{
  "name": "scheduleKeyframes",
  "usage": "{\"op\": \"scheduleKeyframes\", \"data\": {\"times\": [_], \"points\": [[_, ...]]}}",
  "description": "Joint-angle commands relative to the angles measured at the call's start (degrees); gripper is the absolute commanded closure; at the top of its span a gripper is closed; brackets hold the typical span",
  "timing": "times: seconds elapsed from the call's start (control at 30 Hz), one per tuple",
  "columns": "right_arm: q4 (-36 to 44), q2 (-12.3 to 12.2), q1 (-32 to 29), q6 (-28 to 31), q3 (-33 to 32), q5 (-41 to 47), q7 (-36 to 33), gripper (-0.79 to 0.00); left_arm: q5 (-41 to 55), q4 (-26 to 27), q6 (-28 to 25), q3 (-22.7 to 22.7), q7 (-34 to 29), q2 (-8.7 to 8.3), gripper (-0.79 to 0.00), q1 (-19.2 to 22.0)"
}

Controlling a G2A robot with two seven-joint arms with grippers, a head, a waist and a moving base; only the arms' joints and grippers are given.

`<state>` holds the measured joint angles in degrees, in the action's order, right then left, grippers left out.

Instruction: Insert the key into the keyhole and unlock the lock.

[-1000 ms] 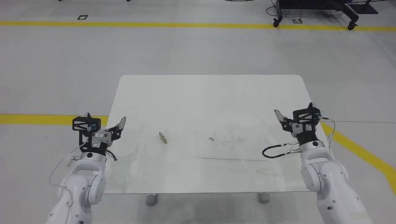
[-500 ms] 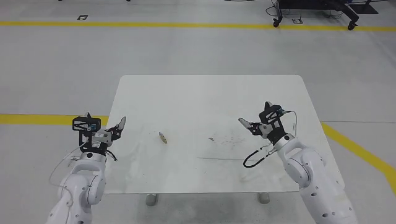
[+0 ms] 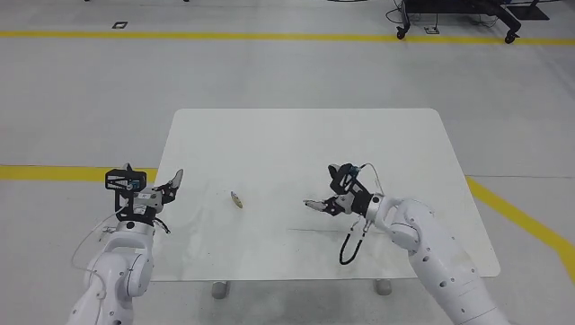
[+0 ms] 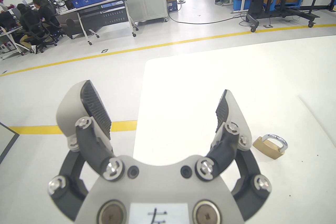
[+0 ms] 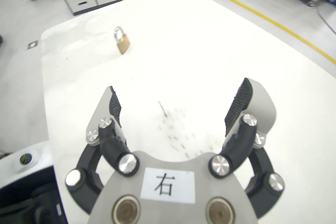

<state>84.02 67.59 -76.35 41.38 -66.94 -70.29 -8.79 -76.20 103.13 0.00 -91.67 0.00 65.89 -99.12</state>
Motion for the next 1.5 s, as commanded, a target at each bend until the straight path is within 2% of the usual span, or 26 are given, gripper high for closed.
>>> {"op": "scheduleKeyframes", "data": {"times": [0.0,0.07,0.1,0.13,0.23,0.3,0.47,0.63,0.7,0.77,1.03,1.3,1.47], "points": [[-2.55,0.04,2.74,6.58,2.13,-1.13,-0.3,-0.785,0.0,0.0,0.0,0.0,0.0,0.0,-0.785,0.0],[-4.98,0.08,5.47,11.79,3.78,-2.23,-1.04,-0.785,0.0,0.0,0.0,0.0,0.0,0.0,-0.785,0.0],[-6.31,0.09,6.92,13.74,4.44,-2.93,-1.73,-0.748,0.0,0.0,0.0,0.0,0.0,0.0,-0.785,0.0],[-7.55,0.16,8.33,15.43,5.32,-3.74,-2.64,-0.616,0.0,0.0,0.0,0.0,0.0,0.0,-0.785,0.0],[-10.29,0.62,11.84,14.59,7.51,-6.03,-5.2,-0.379,0.0,0.0,0.0,0.0,0.0,0.0,-0.785,0.0],[-11.31,0.85,13.27,14.25,8.56,-6.87,-5.45,-0.351,0.0,0.0,0.0,0.0,0.0,0.0,-0.785,0.0],[-13.55,1.52,16.14,12.93,11.62,-9.18,-7.61,-0.351,0.0,0.0,0.0,0.0,0.0,0.0,-0.785,0.0],[-16.0,2.12,18.1,12.77,13.92,-9.41,-8.6,-0.299,0.0,0.0,0.0,0.0,0.0,0.0,-0.785,0.0],[-16.72,2.19,18.63,12.92,14.49,-10.01,-8.97,-0.246,0.0,0.0,0.0,0.0,0.0,0.0,-0.785,0.0],[-17.17,2.25,18.93,12.78,14.8,-10.11,-8.88,0.0,0.0,0.0,0.0,0.0,0.0,0.0,-0.785,0.0],[-16.51,1.64,19.41,12.4,13.95,-12.3,-5.5,0.0,0.0,0.0,0.0,0.0,0.0,0.0,-0.785,0.0],[-16.77,0.19,16.09,11.88,9.69,-10.81,6.57,0.0,0.0,0.0,0.0,0.0,0.0,0.0,-0.785,0.0],[-17.38,0.12,15.71,11.38,9.31,-10.29,7.31,0.0,0.0,0.0,0.0,0.0,0.0,0.0,-0.785,0.0]]}}
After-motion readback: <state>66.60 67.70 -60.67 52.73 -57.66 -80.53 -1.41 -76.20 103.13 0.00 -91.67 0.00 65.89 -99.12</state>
